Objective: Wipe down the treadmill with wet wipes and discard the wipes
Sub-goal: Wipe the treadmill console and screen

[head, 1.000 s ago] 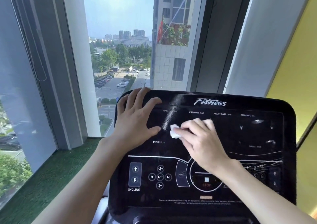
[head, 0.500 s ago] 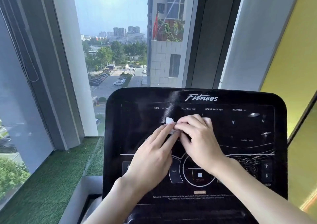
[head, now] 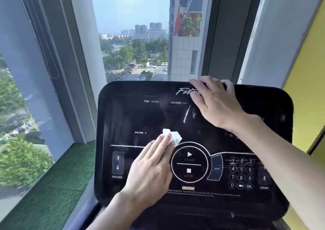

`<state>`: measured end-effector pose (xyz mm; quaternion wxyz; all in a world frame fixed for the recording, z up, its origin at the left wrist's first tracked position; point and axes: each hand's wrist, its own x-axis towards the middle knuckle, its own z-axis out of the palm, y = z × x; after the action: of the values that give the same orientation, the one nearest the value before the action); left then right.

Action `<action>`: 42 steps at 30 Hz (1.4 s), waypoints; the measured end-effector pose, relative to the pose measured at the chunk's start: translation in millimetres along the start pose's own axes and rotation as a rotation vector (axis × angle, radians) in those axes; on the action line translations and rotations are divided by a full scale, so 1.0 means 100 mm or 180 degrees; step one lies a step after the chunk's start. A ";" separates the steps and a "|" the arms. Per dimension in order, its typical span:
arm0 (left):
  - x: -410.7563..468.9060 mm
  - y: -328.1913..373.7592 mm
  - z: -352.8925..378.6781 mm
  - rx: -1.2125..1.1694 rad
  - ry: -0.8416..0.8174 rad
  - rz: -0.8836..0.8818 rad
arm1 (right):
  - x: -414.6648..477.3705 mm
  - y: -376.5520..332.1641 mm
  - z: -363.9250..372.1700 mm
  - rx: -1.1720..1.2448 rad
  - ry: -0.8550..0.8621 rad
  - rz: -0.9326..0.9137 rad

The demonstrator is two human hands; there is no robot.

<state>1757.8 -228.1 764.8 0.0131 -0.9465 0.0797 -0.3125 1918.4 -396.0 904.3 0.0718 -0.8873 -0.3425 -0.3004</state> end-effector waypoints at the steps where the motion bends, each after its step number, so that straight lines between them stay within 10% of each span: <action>1: 0.00 0.01 -0.01 0.0105 -0.0014 -0.0086 | 0.00 0.03 -0.02 -0.0012 -0.0057 -0.0043; 21: 0.19 0.27 -0.06 0.0300 0.0164 -0.1364 | -0.15 0.35 0.02 -0.0444 -0.0531 -0.0432; 42: 0.13 0.58 0.10 0.0169 0.0049 -0.0972 | -0.15 0.36 0.03 -0.0377 -0.0454 -0.0485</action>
<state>1765.7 -287.9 760.4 -0.0102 -0.9445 -0.0734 -0.3201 1934.8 -430.5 896.0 -0.0284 -0.8805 -0.3949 -0.2608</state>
